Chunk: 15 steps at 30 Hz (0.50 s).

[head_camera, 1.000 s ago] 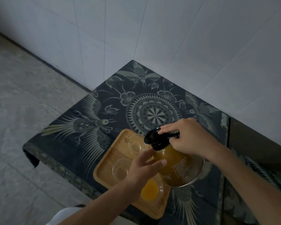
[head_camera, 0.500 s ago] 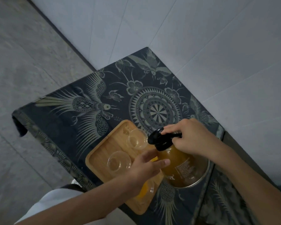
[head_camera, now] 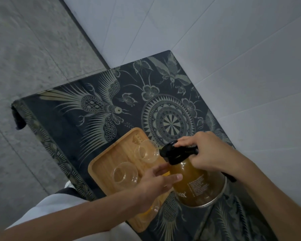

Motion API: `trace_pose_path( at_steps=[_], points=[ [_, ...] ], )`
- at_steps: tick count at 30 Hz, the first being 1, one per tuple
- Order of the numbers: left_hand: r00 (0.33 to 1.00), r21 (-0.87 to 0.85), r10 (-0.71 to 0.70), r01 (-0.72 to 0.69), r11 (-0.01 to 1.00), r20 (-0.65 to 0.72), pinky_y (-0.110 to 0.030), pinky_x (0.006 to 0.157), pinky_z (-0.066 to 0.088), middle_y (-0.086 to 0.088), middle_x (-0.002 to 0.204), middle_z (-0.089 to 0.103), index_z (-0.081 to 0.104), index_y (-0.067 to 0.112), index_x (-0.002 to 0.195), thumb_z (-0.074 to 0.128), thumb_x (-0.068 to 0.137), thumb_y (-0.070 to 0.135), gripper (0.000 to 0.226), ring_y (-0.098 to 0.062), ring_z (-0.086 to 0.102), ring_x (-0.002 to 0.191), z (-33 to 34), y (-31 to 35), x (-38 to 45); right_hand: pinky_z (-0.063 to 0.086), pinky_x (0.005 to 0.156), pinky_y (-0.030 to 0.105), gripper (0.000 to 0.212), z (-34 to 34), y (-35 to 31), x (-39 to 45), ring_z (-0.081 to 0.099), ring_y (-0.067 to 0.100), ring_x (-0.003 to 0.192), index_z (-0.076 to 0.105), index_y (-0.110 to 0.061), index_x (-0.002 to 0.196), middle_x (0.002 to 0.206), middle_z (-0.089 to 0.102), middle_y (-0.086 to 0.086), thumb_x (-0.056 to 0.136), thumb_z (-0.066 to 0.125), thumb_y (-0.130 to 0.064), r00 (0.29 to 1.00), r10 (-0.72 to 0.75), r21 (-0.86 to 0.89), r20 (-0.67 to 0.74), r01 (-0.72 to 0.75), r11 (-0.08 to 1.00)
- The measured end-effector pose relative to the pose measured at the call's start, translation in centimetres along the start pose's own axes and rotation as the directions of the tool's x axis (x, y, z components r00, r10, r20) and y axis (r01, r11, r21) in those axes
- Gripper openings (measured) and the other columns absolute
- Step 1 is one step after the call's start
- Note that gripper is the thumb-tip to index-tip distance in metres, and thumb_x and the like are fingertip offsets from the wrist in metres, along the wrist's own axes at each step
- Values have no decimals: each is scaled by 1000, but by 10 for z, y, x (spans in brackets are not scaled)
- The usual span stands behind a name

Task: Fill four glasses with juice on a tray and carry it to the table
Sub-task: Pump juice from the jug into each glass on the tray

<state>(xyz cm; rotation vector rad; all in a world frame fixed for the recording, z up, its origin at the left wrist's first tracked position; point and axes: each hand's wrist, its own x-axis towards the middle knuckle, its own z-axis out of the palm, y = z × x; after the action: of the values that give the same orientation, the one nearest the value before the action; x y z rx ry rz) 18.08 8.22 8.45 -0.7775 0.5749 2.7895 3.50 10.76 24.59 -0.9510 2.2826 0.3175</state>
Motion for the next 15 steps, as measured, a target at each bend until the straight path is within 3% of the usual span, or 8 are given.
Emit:
trace_pose_path(
  at_steps=[4, 10, 15],
  points=[
    [1000, -21, -6, 6, 1000, 6, -33, 99, 57, 5, 138, 66, 60, 21, 139, 91, 76, 15, 70, -15, 67, 122, 2, 0, 0, 46, 109, 28, 50, -2, 2, 7, 62, 6, 124, 69, -47, 126, 135, 65, -23, 81, 76, -27, 999, -29, -56, -17, 28, 998],
    [1000, -50, -5, 4, 999, -13, -30, 95, 59, 4, 138, 66, 60, 21, 138, 91, 75, 14, 71, -16, 67, 122, 0, 2, 0, 47, 109, 32, 43, -1, -1, 15, 62, 9, 124, 70, -47, 124, 134, 65, -23, 86, 75, -28, 998, -53, -94, -35, 50, 994],
    [1000, -59, 3, -4, 998, -19, -34, 101, 57, 4, 139, 65, 60, 21, 138, 92, 74, 14, 73, -17, 64, 125, -1, 4, -1, 47, 106, 31, 41, -1, -5, 17, 62, 9, 123, 71, -47, 123, 133, 65, -24, 86, 75, -28, 997, -64, -102, -38, 60, 993]
  ],
)
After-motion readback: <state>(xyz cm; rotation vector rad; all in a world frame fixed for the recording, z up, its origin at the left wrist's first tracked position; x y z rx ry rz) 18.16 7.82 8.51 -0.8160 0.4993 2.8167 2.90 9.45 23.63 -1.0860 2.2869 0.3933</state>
